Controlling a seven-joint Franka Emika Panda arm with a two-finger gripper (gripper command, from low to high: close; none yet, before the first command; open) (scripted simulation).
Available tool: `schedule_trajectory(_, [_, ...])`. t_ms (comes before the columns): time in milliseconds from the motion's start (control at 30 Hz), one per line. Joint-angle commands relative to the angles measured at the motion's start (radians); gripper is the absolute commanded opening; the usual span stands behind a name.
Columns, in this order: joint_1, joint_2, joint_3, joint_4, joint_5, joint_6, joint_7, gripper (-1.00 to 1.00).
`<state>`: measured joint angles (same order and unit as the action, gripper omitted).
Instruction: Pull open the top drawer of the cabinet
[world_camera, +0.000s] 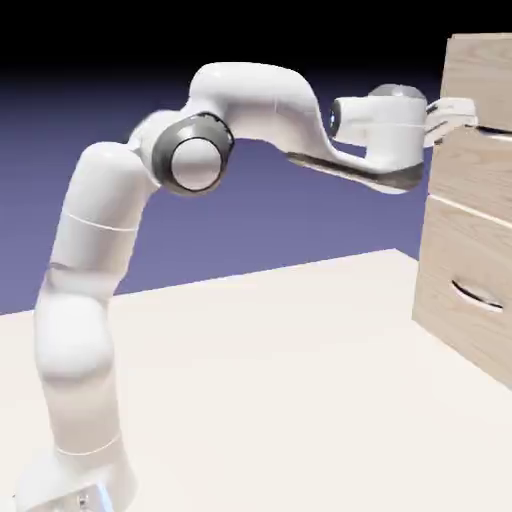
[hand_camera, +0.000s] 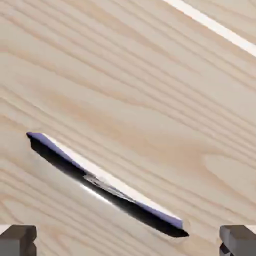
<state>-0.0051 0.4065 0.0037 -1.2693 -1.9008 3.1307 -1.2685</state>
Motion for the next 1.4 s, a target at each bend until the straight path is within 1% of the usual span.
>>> schedule_trajectory(0, [0.000,0.021,0.000,0.033,-0.041,0.002,-0.044,0.00])
schedule_trajectory(267, [-0.003,0.190,0.001,0.300,-0.370,0.018,-0.391,0.00])
schedule_trajectory(300, [-0.003,0.190,0.001,0.300,-0.370,0.018,-0.391,0.00])
schedule_trajectory(1033, [-0.160,0.490,0.346,0.578,0.304,-0.045,-1.333,0.00])
schedule_trajectory(1067, [-0.160,0.490,0.346,0.578,0.304,-0.045,-1.333,-1.00])
schedule_trajectory(1100, [-0.160,0.490,0.346,0.578,0.304,-0.045,-1.333,-1.00])
schedule_trajectory(1367, [-0.153,0.361,0.261,0.444,0.045,-0.023,-0.985,-1.00])
